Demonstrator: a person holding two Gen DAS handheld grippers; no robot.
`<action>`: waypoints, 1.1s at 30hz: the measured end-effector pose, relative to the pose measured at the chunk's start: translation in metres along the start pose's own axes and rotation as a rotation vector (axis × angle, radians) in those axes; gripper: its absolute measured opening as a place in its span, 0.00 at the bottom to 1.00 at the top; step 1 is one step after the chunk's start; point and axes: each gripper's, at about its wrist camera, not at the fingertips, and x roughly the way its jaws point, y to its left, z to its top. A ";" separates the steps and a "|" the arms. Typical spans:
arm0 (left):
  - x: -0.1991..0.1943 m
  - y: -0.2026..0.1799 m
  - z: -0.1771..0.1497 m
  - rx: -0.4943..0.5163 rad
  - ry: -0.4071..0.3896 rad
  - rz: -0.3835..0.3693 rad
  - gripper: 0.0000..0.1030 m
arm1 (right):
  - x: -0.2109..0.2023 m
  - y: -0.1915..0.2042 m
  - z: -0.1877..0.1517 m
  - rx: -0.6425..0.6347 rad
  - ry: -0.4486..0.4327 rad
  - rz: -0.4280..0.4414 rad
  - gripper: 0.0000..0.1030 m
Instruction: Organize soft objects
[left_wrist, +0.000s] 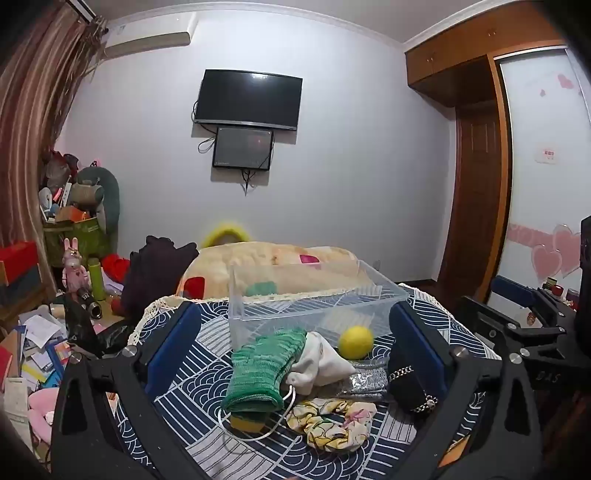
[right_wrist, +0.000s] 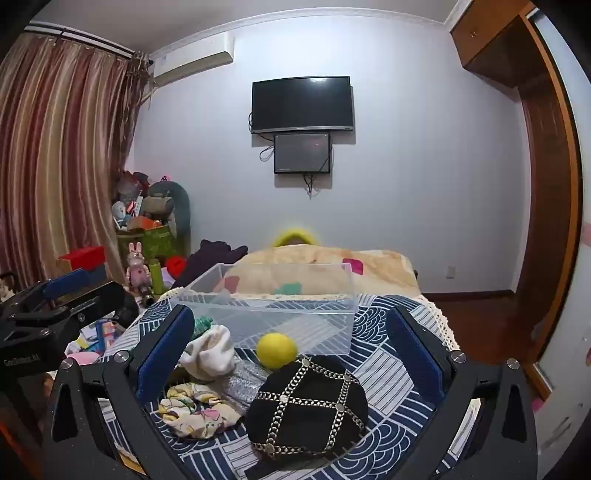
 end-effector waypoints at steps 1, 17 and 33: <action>0.000 0.000 0.000 0.003 -0.001 0.006 1.00 | 0.000 0.000 0.000 0.000 -0.003 0.000 1.00; -0.009 -0.011 -0.001 0.064 -0.048 -0.019 1.00 | -0.007 0.000 0.000 0.002 -0.020 0.005 1.00; -0.007 -0.009 -0.001 0.046 -0.043 -0.012 1.00 | -0.009 0.004 0.001 0.002 -0.030 0.003 1.00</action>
